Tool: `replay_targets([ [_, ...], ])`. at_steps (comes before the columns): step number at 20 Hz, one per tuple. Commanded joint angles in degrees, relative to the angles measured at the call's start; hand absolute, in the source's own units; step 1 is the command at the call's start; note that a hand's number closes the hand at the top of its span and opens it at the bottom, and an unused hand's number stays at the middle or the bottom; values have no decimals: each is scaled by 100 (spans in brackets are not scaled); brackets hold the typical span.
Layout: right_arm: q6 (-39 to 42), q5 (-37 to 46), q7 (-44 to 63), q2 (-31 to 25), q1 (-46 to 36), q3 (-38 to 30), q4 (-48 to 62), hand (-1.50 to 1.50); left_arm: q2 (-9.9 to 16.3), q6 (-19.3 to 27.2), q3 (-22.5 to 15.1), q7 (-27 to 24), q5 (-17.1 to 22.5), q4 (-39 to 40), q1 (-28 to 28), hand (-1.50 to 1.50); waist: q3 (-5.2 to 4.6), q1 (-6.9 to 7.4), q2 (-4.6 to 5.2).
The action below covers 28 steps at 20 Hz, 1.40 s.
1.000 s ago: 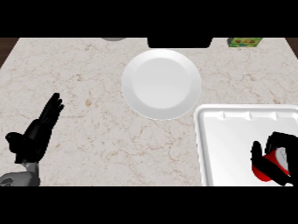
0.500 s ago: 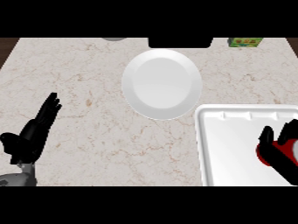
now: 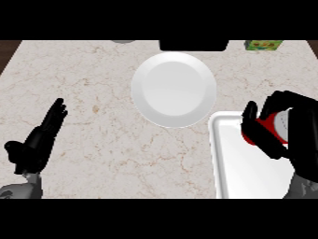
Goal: Pick the can from the tray and place it in the plate
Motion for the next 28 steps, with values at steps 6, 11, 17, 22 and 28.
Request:
replay_targets([
  [6, -247, -193, -154, 608, -1663, -184, 2173, 150, -94, -153, 59, -356, -16, 182, 87, 0, 2, 44, 20],
  [11, -1227, -274, -175, 834, -2254, 160, 3662, 150, -201, -12, -41, -80, -154, 59, 21, 0, 3, 67, 22],
  [17, -2306, -788, -182, 840, -3381, 176, 5648, 150, -184, -87, 28, -319, -204, 411, -124, 0, 2, 96, 34],
  [22, -3737, -1426, -201, 841, -3576, 74, 6438, 150, -78, -206, 88, -246, -145, 402, -196, 0, 6, 196, 66],
  [28, -4049, -2159, 7, 842, -4613, 49, 7987, -150, -170, -148, 28, -456, -296, 561, -192, 0, 2, 168, 56],
])
